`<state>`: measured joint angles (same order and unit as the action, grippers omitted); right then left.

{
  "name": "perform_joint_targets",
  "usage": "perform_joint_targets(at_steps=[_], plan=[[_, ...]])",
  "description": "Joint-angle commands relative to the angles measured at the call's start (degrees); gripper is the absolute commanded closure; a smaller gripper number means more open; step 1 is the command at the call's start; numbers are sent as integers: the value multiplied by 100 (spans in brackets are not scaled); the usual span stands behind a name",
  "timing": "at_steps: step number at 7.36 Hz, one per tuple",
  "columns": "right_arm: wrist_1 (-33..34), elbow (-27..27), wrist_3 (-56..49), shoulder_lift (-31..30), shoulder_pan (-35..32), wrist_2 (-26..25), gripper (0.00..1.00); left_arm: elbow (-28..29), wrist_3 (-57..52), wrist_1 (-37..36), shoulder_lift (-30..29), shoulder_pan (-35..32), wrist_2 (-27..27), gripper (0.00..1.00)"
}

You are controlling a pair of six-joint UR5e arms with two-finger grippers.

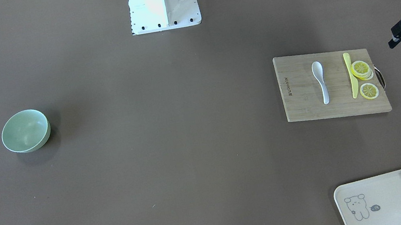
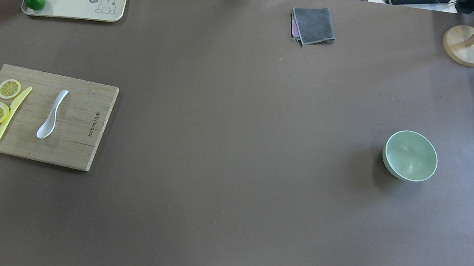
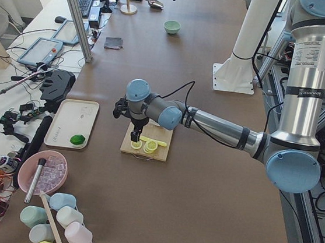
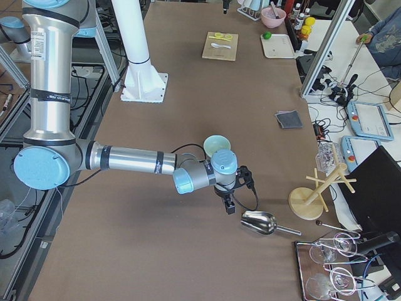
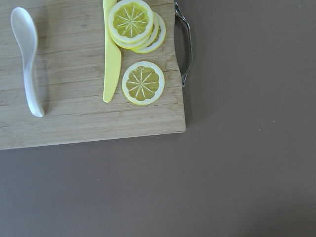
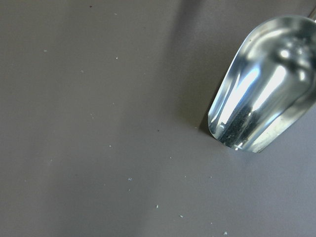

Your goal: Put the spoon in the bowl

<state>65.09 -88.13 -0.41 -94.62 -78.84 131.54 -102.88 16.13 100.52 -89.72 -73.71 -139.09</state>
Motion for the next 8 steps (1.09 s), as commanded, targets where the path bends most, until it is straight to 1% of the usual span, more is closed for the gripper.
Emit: perform_joint_targets(at_steps=[1,2,3,5,6,7,8], plan=[[82,110,-12,14,9,-40,0,13,-39,3,-90,-3,-22,2],[83,251,-21,14,26,-101,0,83,-31,-23,-203,6,22,2],[83,339,-21,23,26,-93,0,14,4,2,-152,-3,14,2],[83,375,-12,5,9,-24,0,284,-5,3,-134,-3,40,2],[92,367,-12,5,-139,3,0,303,-48,11,-47,-47,58,2],[101,349,-21,-4,-454,117,0,295,-75,3,76,-238,449,2],[153,192,-21,-47,-718,257,0,303,-92,-32,77,-493,636,2]])
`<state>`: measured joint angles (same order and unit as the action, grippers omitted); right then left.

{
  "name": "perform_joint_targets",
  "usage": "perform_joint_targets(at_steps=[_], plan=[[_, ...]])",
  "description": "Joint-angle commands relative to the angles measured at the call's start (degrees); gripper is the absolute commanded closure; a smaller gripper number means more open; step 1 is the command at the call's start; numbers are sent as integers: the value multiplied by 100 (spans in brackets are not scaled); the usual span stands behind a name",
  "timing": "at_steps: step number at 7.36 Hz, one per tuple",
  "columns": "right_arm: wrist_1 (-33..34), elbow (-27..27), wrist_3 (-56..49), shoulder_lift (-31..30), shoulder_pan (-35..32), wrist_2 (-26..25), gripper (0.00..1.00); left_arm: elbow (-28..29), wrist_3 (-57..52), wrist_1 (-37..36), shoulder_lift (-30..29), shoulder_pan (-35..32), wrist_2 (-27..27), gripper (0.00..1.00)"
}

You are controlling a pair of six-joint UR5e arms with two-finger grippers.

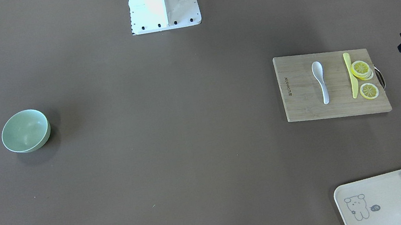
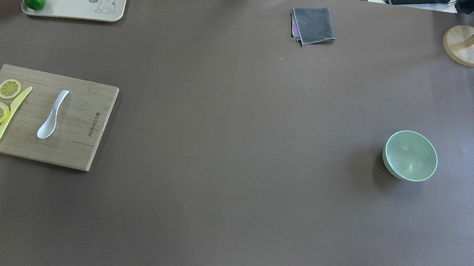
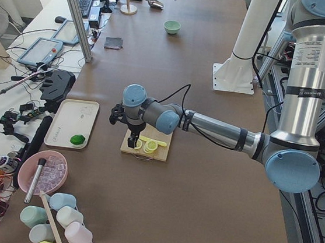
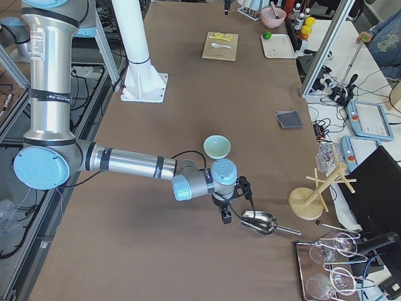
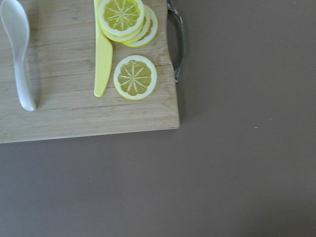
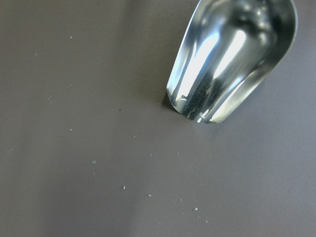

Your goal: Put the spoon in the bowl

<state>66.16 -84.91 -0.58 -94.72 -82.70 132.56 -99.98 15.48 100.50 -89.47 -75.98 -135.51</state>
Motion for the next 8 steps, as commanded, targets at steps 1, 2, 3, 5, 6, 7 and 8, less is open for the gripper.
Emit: perform_joint_targets(at_steps=[1,2,3,5,6,7,8], plan=[[89,-288,-3,-47,-439,547,0,161,-541,-117,44,-486,245,2],[325,-359,-3,-12,-518,777,0,293,-921,-431,-26,-671,262,2],[649,-612,-3,-3,-554,736,0,295,-985,-495,-1,-733,271,2],[1475,-1166,-12,6,-545,666,0,321,-1127,-496,78,-760,280,2],[1496,-1212,-21,-55,-545,639,0,321,-1118,-496,87,-760,288,2],[1513,-1230,-21,-90,-545,622,0,330,-1118,-513,96,-760,280,2],[1513,-1239,-21,-134,-458,500,0,347,-1118,-496,227,-752,280,2]])
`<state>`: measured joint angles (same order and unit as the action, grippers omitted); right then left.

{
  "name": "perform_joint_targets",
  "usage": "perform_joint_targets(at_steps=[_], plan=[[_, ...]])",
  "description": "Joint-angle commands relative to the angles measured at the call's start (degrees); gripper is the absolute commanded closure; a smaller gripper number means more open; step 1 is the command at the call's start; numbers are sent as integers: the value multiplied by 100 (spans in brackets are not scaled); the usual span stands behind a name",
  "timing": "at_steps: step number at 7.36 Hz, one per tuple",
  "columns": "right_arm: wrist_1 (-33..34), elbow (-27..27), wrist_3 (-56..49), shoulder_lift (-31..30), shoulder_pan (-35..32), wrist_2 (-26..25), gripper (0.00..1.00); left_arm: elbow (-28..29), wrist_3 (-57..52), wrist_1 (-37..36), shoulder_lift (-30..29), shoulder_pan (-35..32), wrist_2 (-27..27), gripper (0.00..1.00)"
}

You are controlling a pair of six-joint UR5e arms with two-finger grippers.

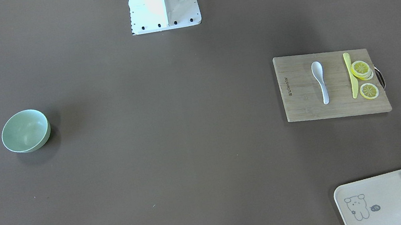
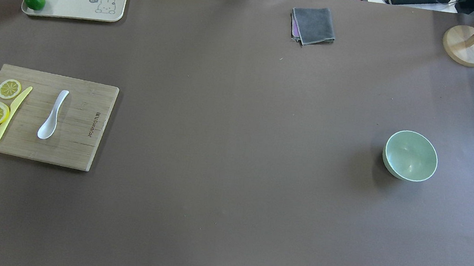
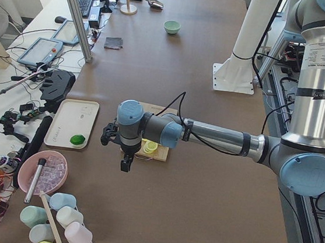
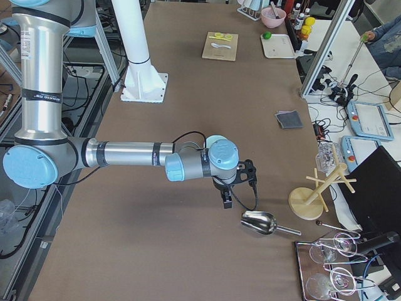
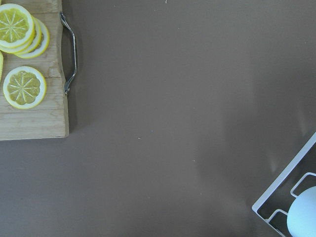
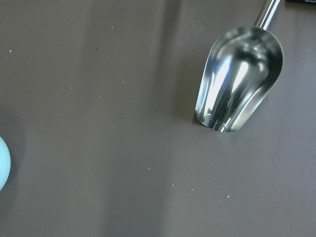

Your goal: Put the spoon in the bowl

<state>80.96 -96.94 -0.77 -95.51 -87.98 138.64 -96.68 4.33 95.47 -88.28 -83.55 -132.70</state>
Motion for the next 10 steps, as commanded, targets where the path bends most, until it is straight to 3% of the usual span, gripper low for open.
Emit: perform_joint_targets(at_steps=[1,4,7,10], plan=[[43,-18,-2,-47,235,-197,0,26,6,-2,127,5,7,2],[358,-149,-2,-82,325,-372,0,44,33,42,128,22,24,2],[271,-719,7,-406,211,-390,0,-26,50,68,136,14,-37,2],[289,-695,95,-354,140,-444,0,-219,50,86,110,22,-46,2]])
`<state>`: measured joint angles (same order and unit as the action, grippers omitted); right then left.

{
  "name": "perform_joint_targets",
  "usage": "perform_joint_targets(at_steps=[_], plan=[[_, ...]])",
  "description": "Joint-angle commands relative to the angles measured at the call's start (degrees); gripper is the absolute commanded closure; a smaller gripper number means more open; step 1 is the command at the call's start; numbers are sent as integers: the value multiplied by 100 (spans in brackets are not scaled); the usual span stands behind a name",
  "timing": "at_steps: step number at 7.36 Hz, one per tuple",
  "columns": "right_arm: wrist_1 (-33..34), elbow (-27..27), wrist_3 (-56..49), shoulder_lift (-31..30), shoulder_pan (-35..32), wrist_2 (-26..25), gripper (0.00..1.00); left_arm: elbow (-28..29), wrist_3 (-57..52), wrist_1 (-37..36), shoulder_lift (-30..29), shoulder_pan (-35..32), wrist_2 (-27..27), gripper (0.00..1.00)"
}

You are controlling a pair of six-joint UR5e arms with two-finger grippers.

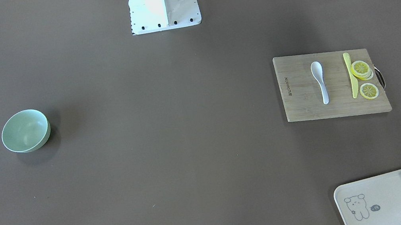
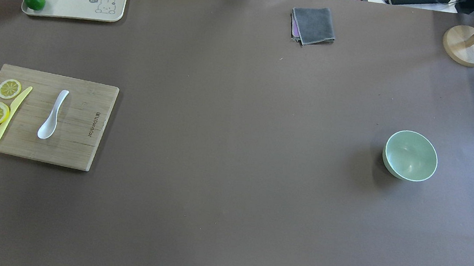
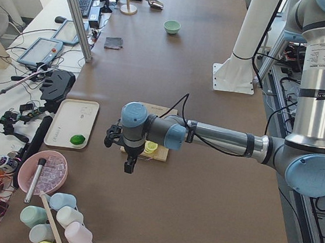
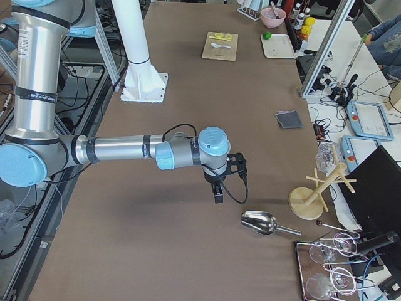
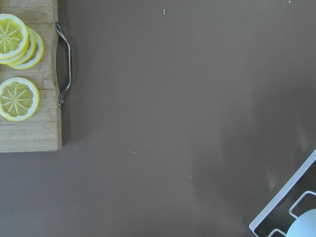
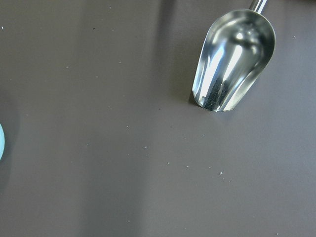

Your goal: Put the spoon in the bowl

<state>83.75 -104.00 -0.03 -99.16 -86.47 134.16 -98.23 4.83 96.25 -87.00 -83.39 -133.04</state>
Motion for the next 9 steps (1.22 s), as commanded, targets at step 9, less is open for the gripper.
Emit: perform_joint_targets(at_steps=[9], plan=[[-597,-111,2890,800,2121,-169,5,-232,3573,1388,-869,1877,226,3]])
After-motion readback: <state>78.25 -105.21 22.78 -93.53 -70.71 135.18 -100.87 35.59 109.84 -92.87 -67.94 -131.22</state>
